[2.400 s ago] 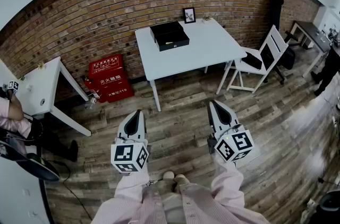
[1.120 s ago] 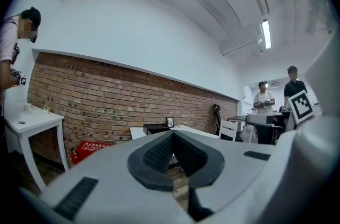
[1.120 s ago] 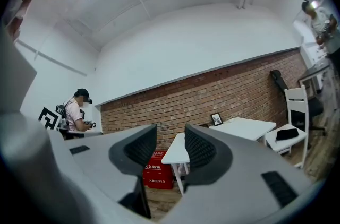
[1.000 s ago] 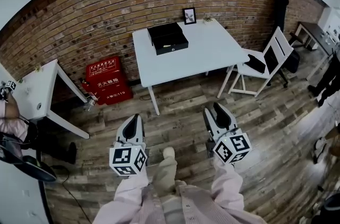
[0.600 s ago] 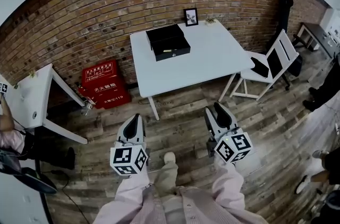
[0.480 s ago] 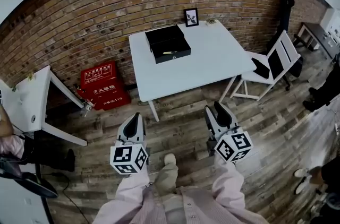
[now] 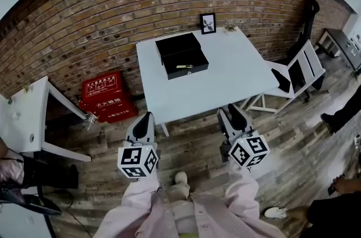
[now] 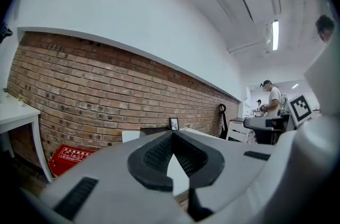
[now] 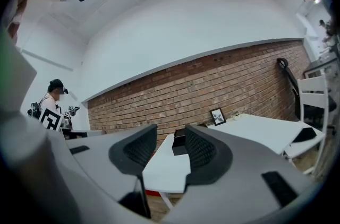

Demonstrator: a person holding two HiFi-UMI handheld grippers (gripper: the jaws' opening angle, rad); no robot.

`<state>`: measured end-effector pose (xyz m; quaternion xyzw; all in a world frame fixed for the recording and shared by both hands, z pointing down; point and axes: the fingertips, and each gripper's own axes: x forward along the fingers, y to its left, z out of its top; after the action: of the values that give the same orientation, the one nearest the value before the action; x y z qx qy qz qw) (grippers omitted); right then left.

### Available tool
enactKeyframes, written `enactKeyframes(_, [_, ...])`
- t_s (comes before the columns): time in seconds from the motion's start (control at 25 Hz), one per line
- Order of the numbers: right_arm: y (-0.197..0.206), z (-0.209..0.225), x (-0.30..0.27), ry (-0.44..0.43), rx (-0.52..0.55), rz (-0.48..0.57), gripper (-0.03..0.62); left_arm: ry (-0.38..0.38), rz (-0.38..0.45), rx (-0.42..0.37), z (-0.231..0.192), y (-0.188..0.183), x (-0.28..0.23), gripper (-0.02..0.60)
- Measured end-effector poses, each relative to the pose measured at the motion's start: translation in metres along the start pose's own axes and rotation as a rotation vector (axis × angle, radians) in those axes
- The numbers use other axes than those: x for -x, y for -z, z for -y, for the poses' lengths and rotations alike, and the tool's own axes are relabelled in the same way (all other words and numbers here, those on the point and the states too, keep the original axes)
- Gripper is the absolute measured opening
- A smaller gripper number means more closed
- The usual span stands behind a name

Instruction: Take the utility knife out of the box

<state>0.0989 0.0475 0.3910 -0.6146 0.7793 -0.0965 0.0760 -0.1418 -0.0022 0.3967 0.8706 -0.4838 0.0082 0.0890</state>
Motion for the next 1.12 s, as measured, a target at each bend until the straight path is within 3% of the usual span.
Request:
enactKeyframes(0.68, [0.011, 0.031, -0.077, 0.027, -0.029, -0.019, 0.149, 0.019, -0.025, 0.001, -0.035, 0.002, -0.075, -0.008])
enactKeyframes(1.12, [0.011, 0.067, -0.159, -0.026, -0.025, -0.054, 0.149, -0.027, -0.041, 0.027, -0.059, 0.003, -0.146, -0.008])
